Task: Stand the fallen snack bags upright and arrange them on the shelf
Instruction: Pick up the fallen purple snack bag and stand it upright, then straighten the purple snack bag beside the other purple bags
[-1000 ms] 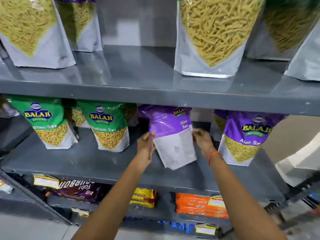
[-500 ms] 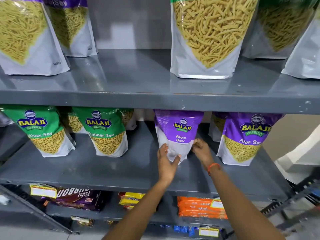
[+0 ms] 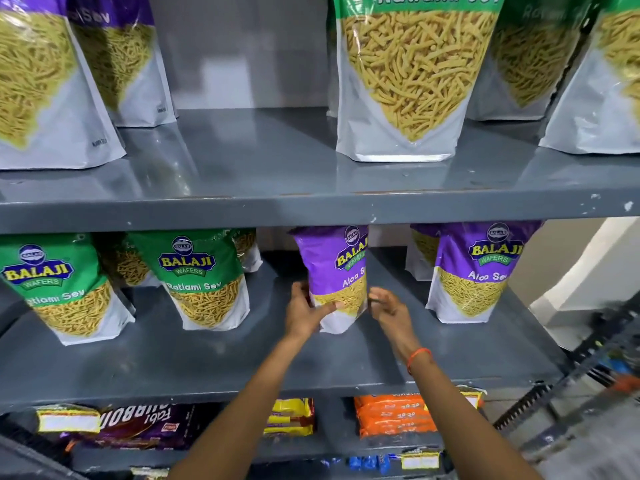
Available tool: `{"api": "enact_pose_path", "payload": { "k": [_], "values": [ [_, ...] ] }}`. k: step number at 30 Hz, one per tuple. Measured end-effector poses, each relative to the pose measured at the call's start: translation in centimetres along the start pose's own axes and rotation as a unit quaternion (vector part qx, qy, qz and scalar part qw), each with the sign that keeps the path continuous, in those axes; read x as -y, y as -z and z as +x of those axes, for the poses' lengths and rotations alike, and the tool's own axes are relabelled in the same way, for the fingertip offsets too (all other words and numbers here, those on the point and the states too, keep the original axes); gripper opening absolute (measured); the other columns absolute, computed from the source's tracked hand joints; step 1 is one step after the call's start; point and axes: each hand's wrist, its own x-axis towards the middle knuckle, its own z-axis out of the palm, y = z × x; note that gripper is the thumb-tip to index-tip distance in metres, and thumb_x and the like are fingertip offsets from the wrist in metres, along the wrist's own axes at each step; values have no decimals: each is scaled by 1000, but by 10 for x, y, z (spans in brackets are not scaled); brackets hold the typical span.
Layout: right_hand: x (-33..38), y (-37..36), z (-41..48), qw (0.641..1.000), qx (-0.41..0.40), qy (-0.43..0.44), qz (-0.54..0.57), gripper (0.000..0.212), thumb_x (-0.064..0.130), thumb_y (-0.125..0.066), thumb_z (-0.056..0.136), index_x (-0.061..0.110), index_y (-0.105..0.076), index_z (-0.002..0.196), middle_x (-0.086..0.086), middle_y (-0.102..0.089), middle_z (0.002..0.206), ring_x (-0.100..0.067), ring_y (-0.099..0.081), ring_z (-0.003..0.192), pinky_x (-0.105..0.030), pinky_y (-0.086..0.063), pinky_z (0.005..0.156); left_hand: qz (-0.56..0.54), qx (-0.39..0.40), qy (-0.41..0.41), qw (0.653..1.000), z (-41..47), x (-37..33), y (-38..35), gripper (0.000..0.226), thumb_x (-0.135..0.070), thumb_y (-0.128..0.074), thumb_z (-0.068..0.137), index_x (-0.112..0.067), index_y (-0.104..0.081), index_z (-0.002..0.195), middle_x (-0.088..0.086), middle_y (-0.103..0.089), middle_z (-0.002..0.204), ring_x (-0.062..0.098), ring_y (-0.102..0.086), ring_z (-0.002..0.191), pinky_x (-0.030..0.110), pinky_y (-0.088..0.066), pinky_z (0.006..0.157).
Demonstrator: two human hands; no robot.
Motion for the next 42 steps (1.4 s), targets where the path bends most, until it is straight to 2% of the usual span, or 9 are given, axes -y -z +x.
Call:
{"api": "enact_pose_path", "payload": {
  "k": [3,10,14,19,23,27,32,35,42],
  "values": [
    [6,-8,6,997,52,-52,37,60,1,-57,83,17,-34,137,2,-47,130,-18,-47,118,-31,-41,97,-37,88,-6,995,18,14,17,78,-34,-84,44,-10,-53,112,19,-67,116,27,-64,102,50,-51,95],
    [-9,-19,-2,1000,6,-18,0,44,1,-61,83,20,-43,118,-11,-51,130,-23,-51,116,-19,-45,84,-48,191,-19,980,17,4,32,45,1,-67,77,-14,-50,115,9,-61,118,-5,-66,83,24,-55,81],
    [0,-17,-18,983,-110,84,-120,56,19,-53,82,10,-36,134,-13,-40,142,-25,-35,133,-32,-27,111,6,31,-89,996,-15,-2,16,93,-43,-66,76,-20,-9,145,-5,-17,155,7,-22,139,32,-22,115],
    [30,11,-35,919,-160,286,-219,53,7,-47,85,9,-33,136,-12,-33,148,-21,-25,139,-18,-13,115,219,-121,-278,928,-62,-17,-38,81,-55,-31,86,-18,14,142,0,12,151,-3,21,139,16,13,116],
    [27,64,-36,896,-163,333,-245,49,3,-39,85,4,-37,134,-13,-35,145,-23,-26,136,-18,-11,117,178,-40,-312,932,-79,-30,-112,69,-44,-24,92,-6,4,141,1,1,151,-12,15,137,11,7,115],
    [4,138,-25,936,-209,240,-154,57,-1,-39,83,-1,-26,139,-24,-23,149,-19,-19,139,-8,-8,114,59,33,-215,974,-68,-38,-178,78,-38,-47,88,-7,-4,144,-7,0,149,-8,2,137,8,-3,113],
    [-17,217,26,993,-38,18,-112,84,9,-64,76,-2,-12,141,-25,-21,151,-35,-23,141,-39,-15,119,45,167,-46,984,-16,-29,-227,100,-25,-75,68,-2,-13,143,13,-18,155,24,-20,143,34,-18,118],
    [-17,235,41,993,19,9,-114,73,8,-68,68,2,-32,131,-23,-45,138,-29,-46,125,-47,-35,110,38,160,-11,986,-9,-18,-234,69,-25,-73,68,0,-42,124,13,-53,125,28,-50,117,36,-43,99],
    [-26,256,-18,992,41,41,-110,57,8,-67,70,7,-43,121,-8,-55,122,-15,-53,113,-28,-44,98,7,148,-12,989,-78,-11,-226,40,-7,-64,81,-3,-47,117,11,-59,114,20,-57,104,20,-47,87]
  ]
}}
